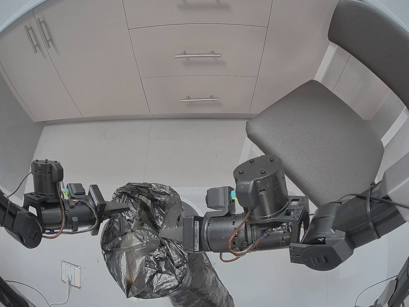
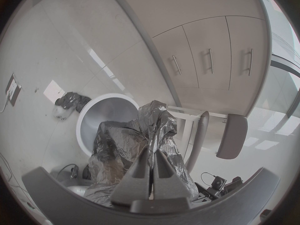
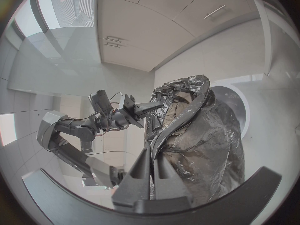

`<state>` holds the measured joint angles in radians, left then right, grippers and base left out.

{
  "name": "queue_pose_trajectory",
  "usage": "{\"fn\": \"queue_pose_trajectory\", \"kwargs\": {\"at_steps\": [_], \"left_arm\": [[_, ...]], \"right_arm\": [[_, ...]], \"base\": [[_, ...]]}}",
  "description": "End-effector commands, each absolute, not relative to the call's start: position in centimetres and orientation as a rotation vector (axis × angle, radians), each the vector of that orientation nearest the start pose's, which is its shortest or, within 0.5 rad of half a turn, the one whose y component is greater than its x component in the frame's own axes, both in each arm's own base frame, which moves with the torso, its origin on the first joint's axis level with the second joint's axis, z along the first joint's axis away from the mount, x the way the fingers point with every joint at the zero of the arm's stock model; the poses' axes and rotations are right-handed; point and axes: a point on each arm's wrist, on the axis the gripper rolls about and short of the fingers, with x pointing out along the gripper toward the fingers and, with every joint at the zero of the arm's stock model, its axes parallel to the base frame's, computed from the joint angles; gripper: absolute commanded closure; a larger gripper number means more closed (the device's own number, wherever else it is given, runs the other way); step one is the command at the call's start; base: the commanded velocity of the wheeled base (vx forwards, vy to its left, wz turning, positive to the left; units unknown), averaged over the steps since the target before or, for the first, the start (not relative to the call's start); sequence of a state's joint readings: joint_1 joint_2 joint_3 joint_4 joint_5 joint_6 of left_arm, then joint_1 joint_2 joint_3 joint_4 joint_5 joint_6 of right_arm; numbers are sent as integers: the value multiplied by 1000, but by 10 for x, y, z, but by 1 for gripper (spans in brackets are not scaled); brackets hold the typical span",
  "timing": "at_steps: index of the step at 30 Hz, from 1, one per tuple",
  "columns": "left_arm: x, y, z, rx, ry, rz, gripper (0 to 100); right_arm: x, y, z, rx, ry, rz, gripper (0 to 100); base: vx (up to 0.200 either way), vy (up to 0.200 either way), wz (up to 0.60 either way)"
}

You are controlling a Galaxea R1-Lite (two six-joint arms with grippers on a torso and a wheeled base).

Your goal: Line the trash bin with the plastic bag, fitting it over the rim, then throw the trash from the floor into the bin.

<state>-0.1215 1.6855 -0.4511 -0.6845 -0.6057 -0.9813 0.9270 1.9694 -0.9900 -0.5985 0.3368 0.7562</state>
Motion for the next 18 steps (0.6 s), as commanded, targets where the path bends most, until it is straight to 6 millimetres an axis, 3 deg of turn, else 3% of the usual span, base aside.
{"fn": "queue_pose_trajectory", "kwargs": {"at_steps": [1,11,18], "left_arm": [[267,-44,77,-1041,893,-356,100],[285,-42,63,-1036,844,-369,100],[292,-36,48,-910,814,-337,100]], "right_arm": [[239,308,117,500,822,969,100],[267,312,106,466,766,925,100],[279,318,93,409,713,842,100]], "base": [[0,0,0],[0,0,0],[0,0,0]]}}
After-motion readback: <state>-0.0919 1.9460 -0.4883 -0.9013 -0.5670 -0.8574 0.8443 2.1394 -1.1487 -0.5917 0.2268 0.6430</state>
